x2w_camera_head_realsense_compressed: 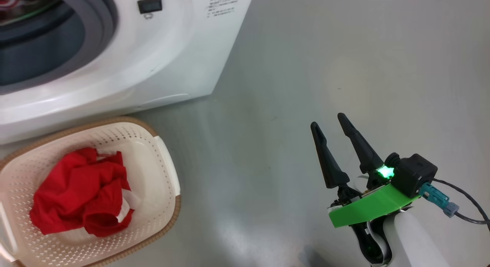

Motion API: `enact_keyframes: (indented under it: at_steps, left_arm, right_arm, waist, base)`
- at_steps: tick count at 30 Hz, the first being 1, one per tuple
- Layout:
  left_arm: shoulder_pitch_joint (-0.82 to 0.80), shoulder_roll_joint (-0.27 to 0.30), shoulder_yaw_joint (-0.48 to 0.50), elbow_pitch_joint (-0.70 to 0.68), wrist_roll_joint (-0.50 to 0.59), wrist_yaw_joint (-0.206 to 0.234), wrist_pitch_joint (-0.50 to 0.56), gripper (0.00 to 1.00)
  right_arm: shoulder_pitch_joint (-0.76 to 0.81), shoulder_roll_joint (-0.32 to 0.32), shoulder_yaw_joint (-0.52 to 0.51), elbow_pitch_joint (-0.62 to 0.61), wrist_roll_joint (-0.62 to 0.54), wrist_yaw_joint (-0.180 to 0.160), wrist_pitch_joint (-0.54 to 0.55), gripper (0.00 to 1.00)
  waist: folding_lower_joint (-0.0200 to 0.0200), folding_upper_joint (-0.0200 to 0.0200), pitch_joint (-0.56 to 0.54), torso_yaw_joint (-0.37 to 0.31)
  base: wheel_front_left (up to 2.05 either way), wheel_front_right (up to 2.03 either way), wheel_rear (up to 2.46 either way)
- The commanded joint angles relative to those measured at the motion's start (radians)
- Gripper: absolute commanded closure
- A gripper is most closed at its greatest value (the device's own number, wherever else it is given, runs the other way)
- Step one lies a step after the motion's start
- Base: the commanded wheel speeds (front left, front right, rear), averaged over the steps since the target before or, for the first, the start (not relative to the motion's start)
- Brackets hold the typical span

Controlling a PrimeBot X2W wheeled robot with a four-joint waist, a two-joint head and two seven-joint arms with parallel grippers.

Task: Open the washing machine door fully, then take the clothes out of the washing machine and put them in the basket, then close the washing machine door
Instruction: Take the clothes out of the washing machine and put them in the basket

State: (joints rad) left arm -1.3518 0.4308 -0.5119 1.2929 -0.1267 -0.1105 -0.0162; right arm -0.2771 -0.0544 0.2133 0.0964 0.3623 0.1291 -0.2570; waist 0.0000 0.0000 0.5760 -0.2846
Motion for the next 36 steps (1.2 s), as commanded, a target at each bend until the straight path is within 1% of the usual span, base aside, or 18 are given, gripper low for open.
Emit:
enact_keyframes:
  at_steps: [1,8,9,12,17,22,26,31,36]
  left_arm:
    - [0.013,0.023,0.025,-0.016,-0.026,-0.005,-0.035,1.00]
    - [0.087,-0.050,0.093,-0.022,-0.150,-0.018,-0.174,1.00]
    - [0.087,-0.050,0.093,-0.022,-0.150,-0.018,-0.174,1.00]
    - [0.129,-0.070,0.119,-0.040,-0.202,-0.019,-0.217,1.00]
    - [0.222,-0.090,0.141,-0.122,-0.284,-0.020,-0.243,1.00]
    - [0.334,-0.085,0.196,-0.289,-0.351,-0.020,-0.245,1.00]
    - [0.428,-0.086,0.245,-0.424,-0.371,-0.020,-0.245,1.00]
    - [0.531,-0.089,0.300,-0.583,-0.376,-0.020,-0.245,1.00]
    - [0.631,-0.089,0.355,-0.748,-0.355,-0.020,-0.245,1.00]
  right_arm:
    - [0.003,0.004,0.014,-0.017,-0.010,0.002,-0.005,0.00]
    - [0.029,0.004,-0.003,0.001,-0.032,0.002,-0.005,0.00]
    - [0.029,0.004,-0.003,0.001,-0.032,0.002,-0.005,0.00]
    - [0.044,0.004,-0.013,0.008,-0.044,0.002,-0.005,0.00]
    - [0.073,0.004,-0.035,0.020,-0.063,0.002,-0.005,0.00]
    - [0.109,0.004,-0.058,0.027,-0.079,0.002,-0.005,0.00]
    - [0.135,0.004,-0.075,0.030,-0.089,0.002,-0.005,0.00]
    - [0.156,-0.003,-0.085,0.033,-0.091,0.002,-0.005,0.00]
    - [0.168,-0.014,-0.091,0.034,-0.088,0.002,-0.005,0.00]
  waist:
    - [0.0000,0.0000,-0.023,0.016]
    - [0.0000,0.0000,-0.102,0.055]
    - [0.0000,0.0000,-0.102,0.055]
    - [0.0000,0.0000,-0.141,0.074]
    - [0.0000,0.0000,-0.206,0.105]
    - [0.0000,0.0000,-0.259,0.141]
    - [0.0000,0.0000,-0.293,0.168]
    - [0.0000,0.0000,-0.321,0.192]
    - [0.0000,0.0000,-0.340,0.206]
  base:
    - [0.00,0.00,0.00]
    - [0.00,0.00,0.00]
    - [0.00,0.00,0.00]
    - [0.00,0.00,0.00]
    - [0.00,0.00,0.00]
    - [0.00,0.00,0.00]
    - [0.00,0.00,0.00]
    - [0.00,0.00,0.00]
    - [0.00,0.00,0.00]
